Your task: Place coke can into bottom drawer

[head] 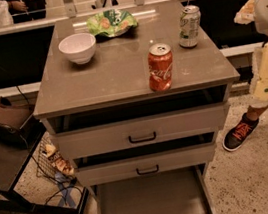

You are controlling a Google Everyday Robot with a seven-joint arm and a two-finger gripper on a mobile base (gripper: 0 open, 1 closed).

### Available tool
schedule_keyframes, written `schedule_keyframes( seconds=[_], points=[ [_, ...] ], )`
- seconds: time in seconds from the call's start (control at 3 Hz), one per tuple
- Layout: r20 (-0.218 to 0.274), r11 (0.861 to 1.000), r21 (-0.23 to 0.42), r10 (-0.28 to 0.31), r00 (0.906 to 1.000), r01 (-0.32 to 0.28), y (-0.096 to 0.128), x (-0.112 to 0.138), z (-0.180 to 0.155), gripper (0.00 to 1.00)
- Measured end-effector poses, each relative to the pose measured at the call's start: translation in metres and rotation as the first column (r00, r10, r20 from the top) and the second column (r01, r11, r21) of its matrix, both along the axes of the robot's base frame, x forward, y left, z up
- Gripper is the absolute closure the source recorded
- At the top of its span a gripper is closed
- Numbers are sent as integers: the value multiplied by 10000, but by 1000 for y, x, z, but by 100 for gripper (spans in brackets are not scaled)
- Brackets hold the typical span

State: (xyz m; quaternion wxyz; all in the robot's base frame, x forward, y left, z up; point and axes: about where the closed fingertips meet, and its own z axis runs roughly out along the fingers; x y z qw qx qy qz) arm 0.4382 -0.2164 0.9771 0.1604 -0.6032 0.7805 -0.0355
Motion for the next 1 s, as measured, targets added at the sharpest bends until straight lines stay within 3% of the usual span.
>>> schedule_keyframes(
  seconds=[0.33, 0.67, 1.0],
  points=[
    [2, 10000, 0, 0, 10000, 0, 0, 0, 0, 0],
    [253, 9991, 430, -59, 9997, 49, -1, 3, 5, 0],
    [589, 9876, 1543, -385, 9975, 290, -16, 14, -6, 0]
  ],
)
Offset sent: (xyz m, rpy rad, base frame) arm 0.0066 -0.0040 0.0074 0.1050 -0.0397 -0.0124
